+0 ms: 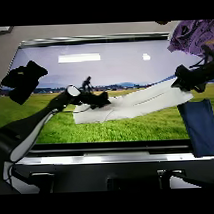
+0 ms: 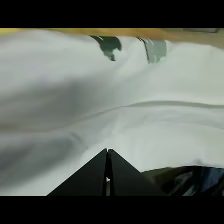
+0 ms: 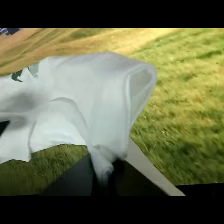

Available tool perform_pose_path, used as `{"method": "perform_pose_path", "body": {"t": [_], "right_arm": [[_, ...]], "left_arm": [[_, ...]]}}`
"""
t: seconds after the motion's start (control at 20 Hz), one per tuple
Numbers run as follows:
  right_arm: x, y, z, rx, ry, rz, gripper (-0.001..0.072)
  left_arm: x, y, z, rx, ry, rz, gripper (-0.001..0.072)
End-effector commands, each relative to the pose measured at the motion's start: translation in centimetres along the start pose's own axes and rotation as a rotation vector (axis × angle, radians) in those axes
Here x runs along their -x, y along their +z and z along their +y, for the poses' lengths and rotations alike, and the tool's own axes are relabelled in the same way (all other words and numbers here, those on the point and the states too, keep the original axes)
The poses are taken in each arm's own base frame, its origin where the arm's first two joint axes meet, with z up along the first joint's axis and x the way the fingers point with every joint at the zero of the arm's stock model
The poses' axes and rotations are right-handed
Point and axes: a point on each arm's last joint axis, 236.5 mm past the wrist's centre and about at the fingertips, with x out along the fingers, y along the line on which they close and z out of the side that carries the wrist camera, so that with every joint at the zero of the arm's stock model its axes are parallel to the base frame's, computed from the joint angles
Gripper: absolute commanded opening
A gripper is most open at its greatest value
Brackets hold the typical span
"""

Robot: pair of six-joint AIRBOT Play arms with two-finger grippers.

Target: Fold the clothes and pants, and hang the long-sleeved shirts on hangers.

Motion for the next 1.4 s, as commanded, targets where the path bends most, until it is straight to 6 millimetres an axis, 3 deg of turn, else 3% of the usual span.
{"method": "perform_pose_path", "body": {"t": [0.0,0.2,0.4,0.5,0.65,0.8,0.9,1.1,1.35], "right_arm": [[2.1,-0.7,0.3,-0.049,-0.015,-0.015,0.0033],[2.1,-0.8,0.3,-0.060,-0.015,-0.009,0.0033],[2.1,-1.0,0.3,-0.076,-0.018,0.001,0.0033],[2.1,-1.0,0.3,-0.083,-0.018,-0.001,0.0033],[2.1,-0.5,0.6,-0.082,-0.003,-0.022,0.0033],[2.3,0.7,3.5,-0.060,0.115,-0.071,0.0033],[1.8,0.9,5.7,-0.042,0.152,-0.092,0.0033],[-1.3,-1.5,11.7,0.006,0.171,-0.061,0.0033],[-6.0,-6.0,20.8,0.025,0.257,-0.019,0.0033]], "left_arm": [[-6.5,-3.8,-5.2,0.007,-0.117,0.033,0.0016],[-10.8,-5.9,-10.4,-0.054,-0.199,0.075,0.0017],[-13.7,-6.8,-12.0,-0.009,-0.235,0.109,0.0017],[-13.3,-6.9,-12.1,-0.035,-0.241,0.130,0.0016],[-10.7,-6.8,-10.6,-0.095,-0.214,0.233,0.0016],[-6.1,-5.2,-7.9,-0.184,-0.114,0.302,0.0015],[-1.8,-2.2,-6.2,-0.244,-0.007,0.262,0.0015],[10.4,5.0,-3.3,-0.307,0.231,0.079,0.0016],[25.3,8.3,-1.6,-0.309,0.397,-0.103,0.0016]]}}
